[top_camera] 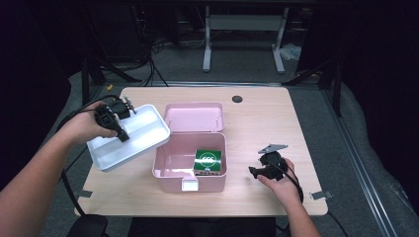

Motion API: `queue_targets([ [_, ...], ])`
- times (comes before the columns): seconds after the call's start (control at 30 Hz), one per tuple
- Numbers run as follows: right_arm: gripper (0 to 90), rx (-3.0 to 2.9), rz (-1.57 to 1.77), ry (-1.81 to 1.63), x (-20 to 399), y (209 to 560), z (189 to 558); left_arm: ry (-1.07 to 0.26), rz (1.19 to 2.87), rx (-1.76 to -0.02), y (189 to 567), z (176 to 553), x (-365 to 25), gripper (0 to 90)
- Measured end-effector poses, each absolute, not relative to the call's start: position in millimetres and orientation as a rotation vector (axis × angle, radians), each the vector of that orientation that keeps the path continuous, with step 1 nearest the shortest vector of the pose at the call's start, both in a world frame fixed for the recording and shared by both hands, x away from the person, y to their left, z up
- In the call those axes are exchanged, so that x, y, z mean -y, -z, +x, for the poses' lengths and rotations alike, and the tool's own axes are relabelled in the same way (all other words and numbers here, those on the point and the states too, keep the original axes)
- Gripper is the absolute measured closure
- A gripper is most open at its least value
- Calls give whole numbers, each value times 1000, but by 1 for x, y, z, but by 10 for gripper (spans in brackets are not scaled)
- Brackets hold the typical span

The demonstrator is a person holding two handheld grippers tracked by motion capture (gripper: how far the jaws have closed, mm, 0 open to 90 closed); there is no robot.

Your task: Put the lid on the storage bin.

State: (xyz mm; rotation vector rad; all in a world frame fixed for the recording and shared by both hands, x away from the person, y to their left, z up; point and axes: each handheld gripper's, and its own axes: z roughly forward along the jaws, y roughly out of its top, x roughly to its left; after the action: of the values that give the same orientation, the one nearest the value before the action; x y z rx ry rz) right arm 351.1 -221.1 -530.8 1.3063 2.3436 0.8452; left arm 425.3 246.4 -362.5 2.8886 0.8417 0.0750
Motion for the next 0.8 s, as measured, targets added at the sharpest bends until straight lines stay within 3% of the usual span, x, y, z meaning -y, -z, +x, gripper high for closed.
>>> queue_targets([
  [0.8, 380, -2338, 1303, -841, 224, 531, 351, -53, 3022, -245, 378, 414, -103, 891],
])
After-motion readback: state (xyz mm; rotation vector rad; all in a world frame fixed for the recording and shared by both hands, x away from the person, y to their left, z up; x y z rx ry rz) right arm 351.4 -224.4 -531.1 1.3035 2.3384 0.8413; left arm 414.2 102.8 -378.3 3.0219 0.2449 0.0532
